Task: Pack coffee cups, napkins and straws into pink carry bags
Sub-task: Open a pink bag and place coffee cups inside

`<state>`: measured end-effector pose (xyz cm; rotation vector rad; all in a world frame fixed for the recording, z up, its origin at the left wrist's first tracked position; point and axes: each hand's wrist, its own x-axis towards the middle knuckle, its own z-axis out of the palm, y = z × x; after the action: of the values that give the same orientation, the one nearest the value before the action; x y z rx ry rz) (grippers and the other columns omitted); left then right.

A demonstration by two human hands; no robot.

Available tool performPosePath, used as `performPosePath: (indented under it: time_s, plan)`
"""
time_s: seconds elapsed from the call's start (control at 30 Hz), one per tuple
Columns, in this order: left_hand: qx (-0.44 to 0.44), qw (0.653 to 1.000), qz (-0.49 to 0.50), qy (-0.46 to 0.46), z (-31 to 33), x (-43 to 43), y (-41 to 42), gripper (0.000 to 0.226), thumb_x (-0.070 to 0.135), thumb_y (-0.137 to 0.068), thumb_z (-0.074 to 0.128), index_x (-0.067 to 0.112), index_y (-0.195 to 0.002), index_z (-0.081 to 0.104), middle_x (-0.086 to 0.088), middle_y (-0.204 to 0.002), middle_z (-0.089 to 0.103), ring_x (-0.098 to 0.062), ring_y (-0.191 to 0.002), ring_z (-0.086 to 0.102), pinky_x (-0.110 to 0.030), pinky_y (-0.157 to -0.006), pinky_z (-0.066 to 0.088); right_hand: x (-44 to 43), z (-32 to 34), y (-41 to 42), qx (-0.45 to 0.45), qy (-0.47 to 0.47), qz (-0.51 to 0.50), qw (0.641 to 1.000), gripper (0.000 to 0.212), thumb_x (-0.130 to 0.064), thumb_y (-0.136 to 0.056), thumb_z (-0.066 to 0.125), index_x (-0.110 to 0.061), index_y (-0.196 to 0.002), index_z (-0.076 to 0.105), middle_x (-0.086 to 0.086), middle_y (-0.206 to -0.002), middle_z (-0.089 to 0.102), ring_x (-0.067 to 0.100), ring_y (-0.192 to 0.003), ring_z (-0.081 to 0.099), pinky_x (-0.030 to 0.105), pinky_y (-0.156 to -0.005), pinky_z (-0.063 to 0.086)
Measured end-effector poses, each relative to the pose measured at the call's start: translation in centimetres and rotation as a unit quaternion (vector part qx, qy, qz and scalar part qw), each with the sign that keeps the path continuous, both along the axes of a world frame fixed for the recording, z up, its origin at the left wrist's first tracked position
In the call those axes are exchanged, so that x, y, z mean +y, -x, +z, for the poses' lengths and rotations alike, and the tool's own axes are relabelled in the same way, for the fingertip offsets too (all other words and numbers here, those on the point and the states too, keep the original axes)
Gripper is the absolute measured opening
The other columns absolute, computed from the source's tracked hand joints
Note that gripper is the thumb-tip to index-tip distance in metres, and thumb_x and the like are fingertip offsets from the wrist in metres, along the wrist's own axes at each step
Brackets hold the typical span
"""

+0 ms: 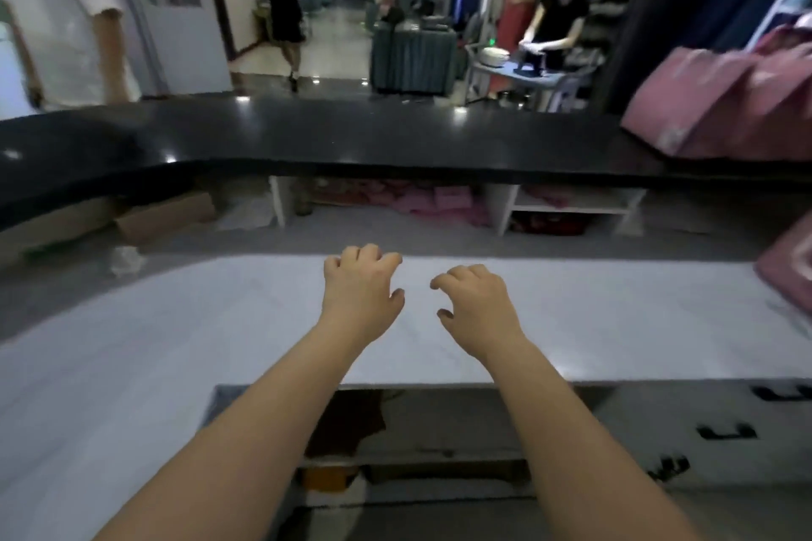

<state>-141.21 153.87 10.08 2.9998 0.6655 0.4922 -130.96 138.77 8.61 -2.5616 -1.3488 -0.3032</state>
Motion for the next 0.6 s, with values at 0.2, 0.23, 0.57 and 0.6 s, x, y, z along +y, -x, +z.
performPosePath:
  time_s: [0.2, 0.23, 0.57, 0.6]
  plan:
    - [0.020, 0.989, -0.147, 0.026, -1.6, -15.4, -14.8, 0.044, 0.043, -0.091, 0.052, 0.031, -0.133, 0.048, 0.004, -0.129, 0.051, -0.023, -0.118, 0.044, -0.039, -0.094, 0.032, -17.3, -0.4, -9.9, 0.012, -0.019, -0.140, 0.990, 0.032, -0.023, -0.091, 0.060, -0.025, -0.123, 0.060, -0.004, -0.123, 0.061, 0.021, -0.115, 0.049, 0.033, -0.097, 0.036]
    - [0.019, 0.985, -0.172, 0.026, -1.8, -18.3, -17.2, 0.044, 0.043, -0.091, 0.051, 0.030, -0.133, 0.048, 0.004, -0.128, 0.051, -0.023, -0.118, 0.043, -0.039, -0.094, 0.032, -20.5, -0.5, -11.5, 0.015, -0.018, -0.167, 0.986, 0.033, -0.024, -0.091, 0.060, -0.026, -0.124, 0.059, -0.006, -0.124, 0.060, 0.020, -0.117, 0.048, 0.033, -0.098, 0.035]
    - [0.078, 0.927, -0.360, 0.064, -5.7, -43.1, -31.6, 0.049, 0.046, -0.087, 0.051, 0.033, -0.134, 0.047, 0.007, -0.127, 0.050, -0.021, -0.118, 0.040, -0.037, -0.092, 0.031, -44.8, -3.7, -19.8, 0.083, -0.072, -0.372, 0.922, 0.038, -0.022, -0.089, 0.060, -0.030, -0.126, 0.056, -0.011, -0.126, 0.054, 0.016, -0.122, 0.038, 0.031, -0.102, 0.030]
    - [0.087, 0.921, -0.376, 0.056, -6.3, -44.9, -32.5, 0.048, 0.046, -0.087, 0.051, 0.033, -0.133, 0.047, 0.007, -0.126, 0.050, -0.021, -0.118, 0.040, -0.037, -0.091, 0.031, -46.7, -4.4, -20.0, 0.088, -0.071, -0.391, 0.914, 0.038, -0.023, -0.089, 0.060, -0.030, -0.126, 0.056, -0.011, -0.126, 0.054, 0.017, -0.123, 0.038, 0.032, -0.101, 0.030]
